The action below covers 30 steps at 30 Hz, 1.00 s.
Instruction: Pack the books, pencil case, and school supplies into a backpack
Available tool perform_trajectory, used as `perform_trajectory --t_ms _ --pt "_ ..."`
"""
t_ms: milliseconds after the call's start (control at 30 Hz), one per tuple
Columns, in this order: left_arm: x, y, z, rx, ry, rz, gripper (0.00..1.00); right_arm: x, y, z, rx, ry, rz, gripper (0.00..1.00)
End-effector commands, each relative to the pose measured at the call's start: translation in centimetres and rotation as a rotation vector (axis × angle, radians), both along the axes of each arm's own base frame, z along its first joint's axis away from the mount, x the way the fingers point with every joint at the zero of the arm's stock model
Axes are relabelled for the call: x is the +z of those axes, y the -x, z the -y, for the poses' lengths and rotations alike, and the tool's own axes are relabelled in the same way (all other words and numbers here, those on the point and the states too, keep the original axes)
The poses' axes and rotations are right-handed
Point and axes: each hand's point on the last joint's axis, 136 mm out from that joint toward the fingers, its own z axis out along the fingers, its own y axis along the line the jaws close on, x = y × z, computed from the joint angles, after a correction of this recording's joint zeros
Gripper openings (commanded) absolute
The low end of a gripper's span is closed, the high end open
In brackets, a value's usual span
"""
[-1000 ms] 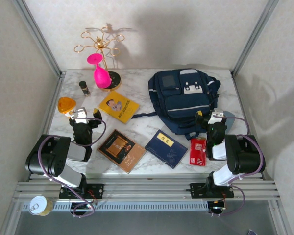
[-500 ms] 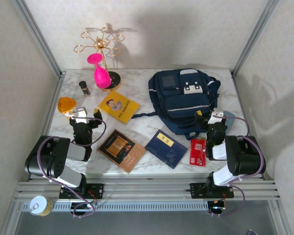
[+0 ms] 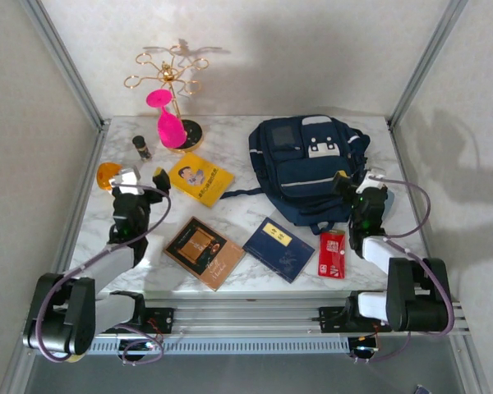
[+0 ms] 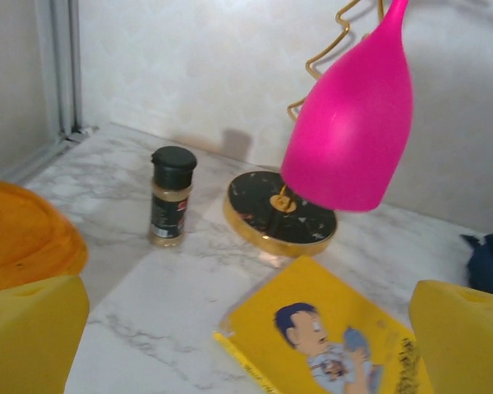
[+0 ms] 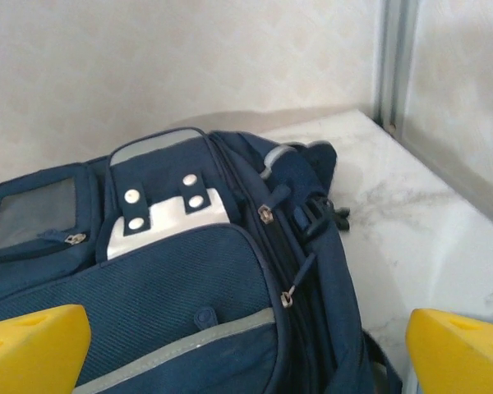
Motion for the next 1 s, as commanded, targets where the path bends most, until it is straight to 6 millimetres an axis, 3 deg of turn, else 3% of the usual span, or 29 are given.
perform_trajectory --t_ms 0,267,467,967 --pt "0.0 -0.6 0.5 -0.008 0.186 -0.092 0.99 -1.5 1.0 2.3 -0.197 -0.197 -0.157 0.99" --pt "-1.0 -1.6 2.3 -0.077 0.354 -0.168 0.99 -3.1 1.1 0.1 -0.108 -0.304 -0.327 0.99" --pt "-1.0 -0.9 3.2 -0.115 0.414 -0.156 0.99 -4.1 1.2 -0.3 -0.108 -0.343 -0.392 0.99" --pt "-2.4 0.4 8.1 -0.223 0.461 -0.209 0.99 -7.6 1.1 -3.0 -0.030 -0.485 -0.512 0.99"
